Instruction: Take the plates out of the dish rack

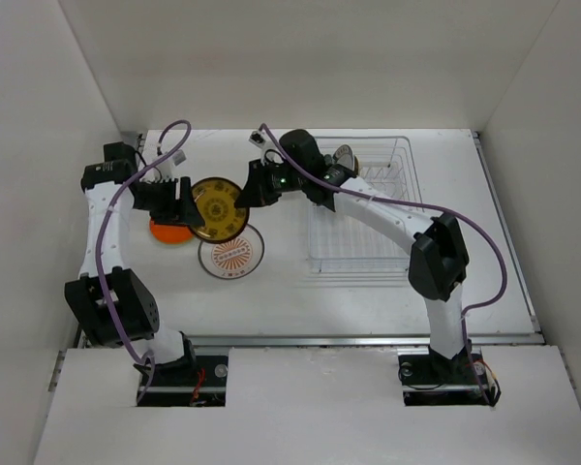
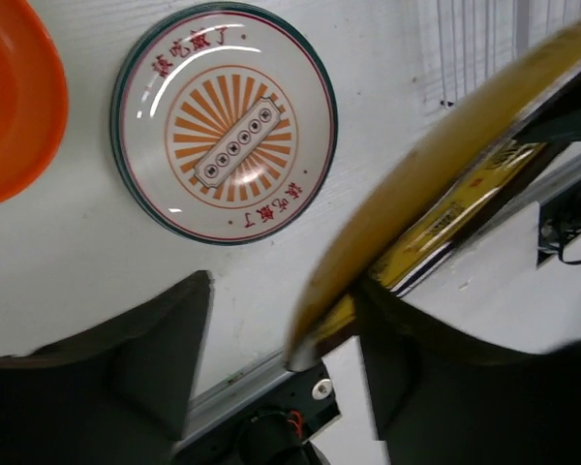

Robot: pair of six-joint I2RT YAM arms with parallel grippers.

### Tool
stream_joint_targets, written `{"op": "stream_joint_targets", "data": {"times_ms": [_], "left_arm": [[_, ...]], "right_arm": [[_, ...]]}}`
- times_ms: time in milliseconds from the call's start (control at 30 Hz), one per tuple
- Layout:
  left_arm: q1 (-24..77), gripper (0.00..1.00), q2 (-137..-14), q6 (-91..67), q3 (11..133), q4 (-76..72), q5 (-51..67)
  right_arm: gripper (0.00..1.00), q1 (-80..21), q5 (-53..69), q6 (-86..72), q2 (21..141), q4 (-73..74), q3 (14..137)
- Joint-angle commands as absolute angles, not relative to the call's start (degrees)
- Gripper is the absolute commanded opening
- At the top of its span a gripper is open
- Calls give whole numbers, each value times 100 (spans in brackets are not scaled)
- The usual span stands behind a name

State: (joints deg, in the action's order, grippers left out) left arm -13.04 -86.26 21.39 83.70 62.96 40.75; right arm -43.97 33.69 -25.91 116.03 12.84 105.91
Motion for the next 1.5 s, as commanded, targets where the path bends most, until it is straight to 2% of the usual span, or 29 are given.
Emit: {"op": "stream_joint_targets", "data": {"times_ms": [0, 33, 100, 133, 233, 333, 400, 500, 633, 767, 867, 1267, 1300, 1400, 1433, 1467], "left_arm": [[-1126, 48, -8640, 2197, 8323, 6179, 4210], [-1125, 26, -8640, 2110, 8323, 6179, 4210], [-1125, 6, -8640, 2057, 8323, 6127, 4210], [-1125, 0, -8579, 1891, 8323, 6126, 4140], [-1125, 0, -8438, 1740, 8323, 6012, 4069], [-1125, 0, -8367, 1416, 8323, 5801, 3894], [-1177, 0, -8314, 1214, 8323, 5634, 3683], [-1422, 0, -8314, 845, 8218, 5345, 3612], [-1783, 0, -8560, 510, 8218, 5081, 3454], [-2231, 0, -9182, 230, 8472, 4878, 3104], [-2355, 0, -9587, 167, 8709, 4808, 2980], [-2355, 0, -11082, 114, 9501, 5238, 2251], [-2355, 4, -11135, 175, 9501, 5290, 2198], [-2355, 29, -11258, 316, 9501, 5440, 2197], [-2355, 41, -11259, 316, 9501, 5545, 2249], [-2355, 46, -11259, 395, 9501, 5546, 2250]], "right_arm": [[0, -4500, 4113, -2918, 11574, 439, 10626], [0, -4552, 4113, -2918, 11575, 439, 10678], [0, -4553, 4113, -2918, 11636, 439, 10679], [0, -4553, 4113, -2918, 11637, 439, 10679], [0, -4553, 4008, -2918, 11637, 554, 10679], [24, -4553, 3885, -2918, 11637, 676, 10679], [51, -4553, 3675, -2918, 11637, 747, 10679], [80, -4553, 3350, -2988, 11637, 1097, 10827], [90, -4202, 2526, -3181, 11356, 1327, 10864], [90, -4017, 1453, -3182, 10812, 1730, 10451], [90, -3964, 1153, -2980, 10635, 1977, 10380], [90, -3964, 923, -2733, 9949, 2312, 9765], [90, -3964, 923, -2681, 9897, 2312, 9765], [90, -3964, 923, -2681, 9896, 2364, 9765], [90, -3964, 862, -2681, 9896, 2416, 9817], [91, -3964, 783, -2681, 9896, 2417, 9870]]}}
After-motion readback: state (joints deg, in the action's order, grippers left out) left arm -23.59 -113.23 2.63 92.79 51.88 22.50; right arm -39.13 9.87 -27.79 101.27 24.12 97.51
